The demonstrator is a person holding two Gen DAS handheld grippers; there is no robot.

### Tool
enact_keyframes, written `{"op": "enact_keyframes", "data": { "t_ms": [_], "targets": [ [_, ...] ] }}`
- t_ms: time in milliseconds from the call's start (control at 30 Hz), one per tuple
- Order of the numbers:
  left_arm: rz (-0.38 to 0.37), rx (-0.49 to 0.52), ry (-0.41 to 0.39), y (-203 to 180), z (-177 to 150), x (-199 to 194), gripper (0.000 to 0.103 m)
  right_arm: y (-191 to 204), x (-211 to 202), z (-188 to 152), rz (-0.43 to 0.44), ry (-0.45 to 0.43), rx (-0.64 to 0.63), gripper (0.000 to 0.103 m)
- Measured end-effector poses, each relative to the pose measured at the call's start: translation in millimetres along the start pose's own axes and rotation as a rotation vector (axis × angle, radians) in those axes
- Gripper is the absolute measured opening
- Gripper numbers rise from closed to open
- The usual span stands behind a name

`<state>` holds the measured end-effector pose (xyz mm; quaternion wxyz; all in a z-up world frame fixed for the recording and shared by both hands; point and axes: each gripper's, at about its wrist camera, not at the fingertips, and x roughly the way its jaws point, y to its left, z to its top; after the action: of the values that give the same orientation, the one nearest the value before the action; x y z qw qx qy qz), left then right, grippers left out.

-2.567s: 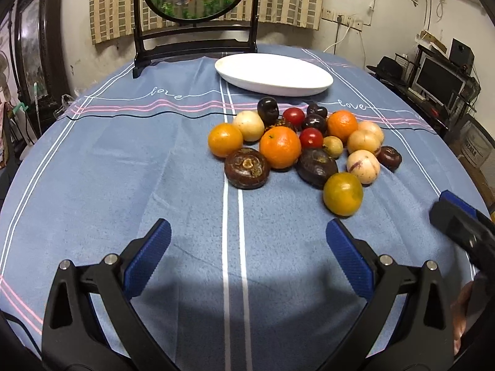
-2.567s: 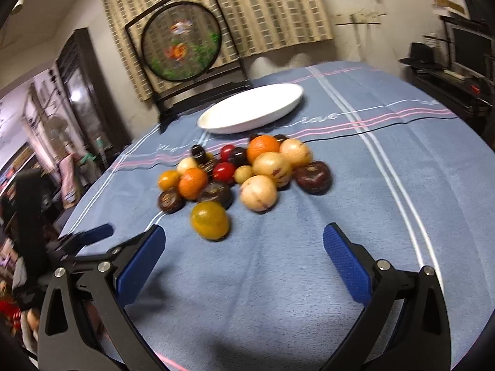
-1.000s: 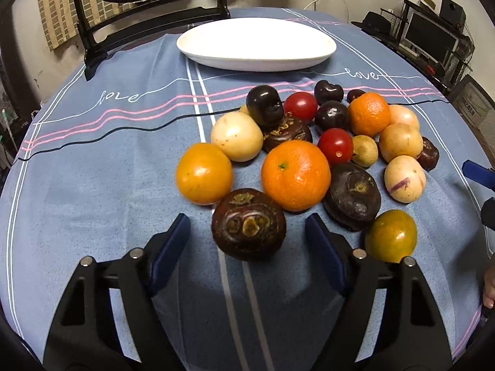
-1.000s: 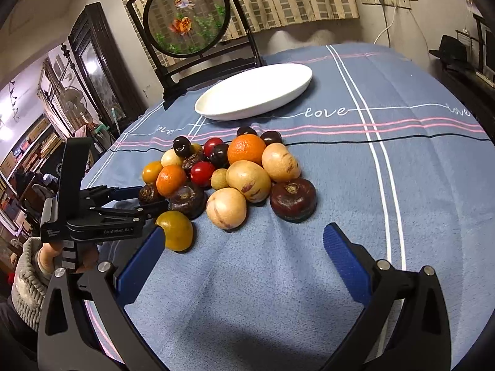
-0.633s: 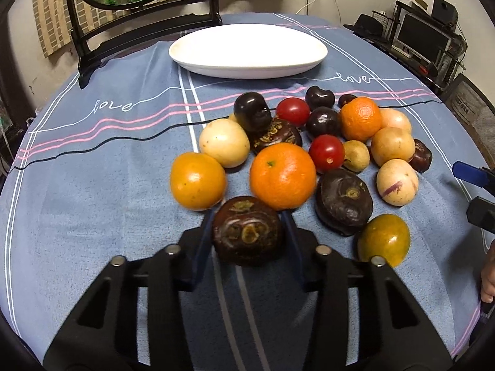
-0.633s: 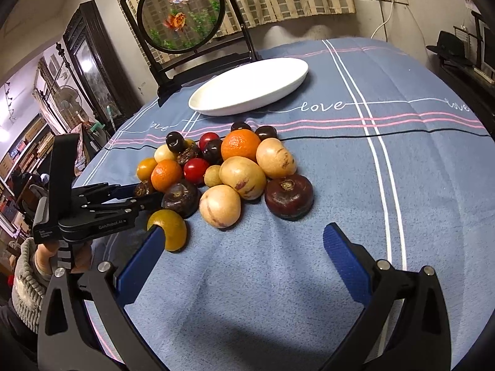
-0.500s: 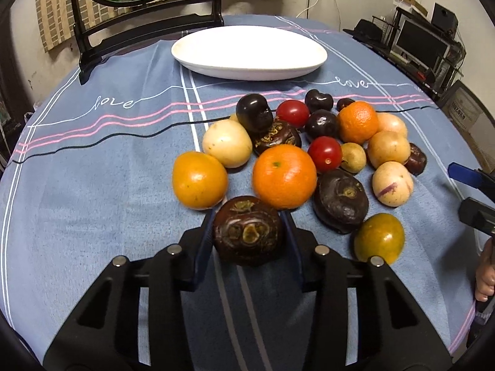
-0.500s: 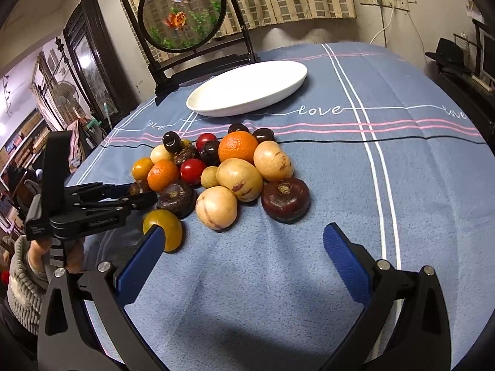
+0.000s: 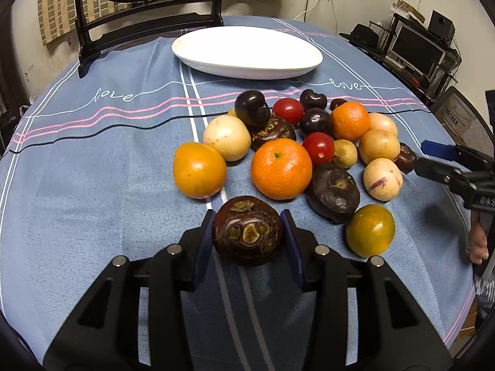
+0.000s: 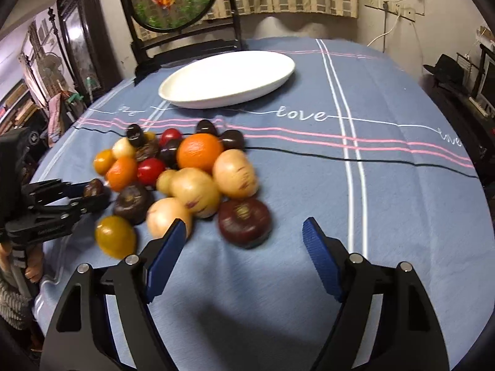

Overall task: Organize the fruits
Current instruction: 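Grasp the dark brown fruit with the left tool while the right tool grasps a dark red fruit, then carry both dark fruits onto the white plate and open both tools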

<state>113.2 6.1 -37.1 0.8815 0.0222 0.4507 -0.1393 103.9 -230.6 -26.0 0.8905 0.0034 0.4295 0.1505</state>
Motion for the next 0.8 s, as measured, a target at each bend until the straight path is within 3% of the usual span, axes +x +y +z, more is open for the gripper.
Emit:
{"op": "enact_keyframes", "data": {
  "t_ms": [133, 333, 533, 800],
  "targets": [
    [0.0, -0.002, 0.005, 0.7, 0.4, 1.6, 0.043, 0.1, 19.4, 0.8, 0.023, 0.054, -0.012, 0.058],
    [-0.001, 0.002, 0.009, 0.2, 1.1, 3.1, 0.043, 5.3, 29.1, 4.9, 0.005, 0.046, -0.058, 0.046],
    [-0.014, -0.002, -0.006, 1.1, 0.8, 0.6, 0.043, 9.7, 26.8, 1.7, -0.022, 0.032, -0.084, 0.042],
    [-0.017, -0.007, -0.086, -1.8, 4.7, -26.0, 0.043, -11.5, -2.4, -4.2, 0.044, -0.016, 0.05, 0.043]
  ]
}}
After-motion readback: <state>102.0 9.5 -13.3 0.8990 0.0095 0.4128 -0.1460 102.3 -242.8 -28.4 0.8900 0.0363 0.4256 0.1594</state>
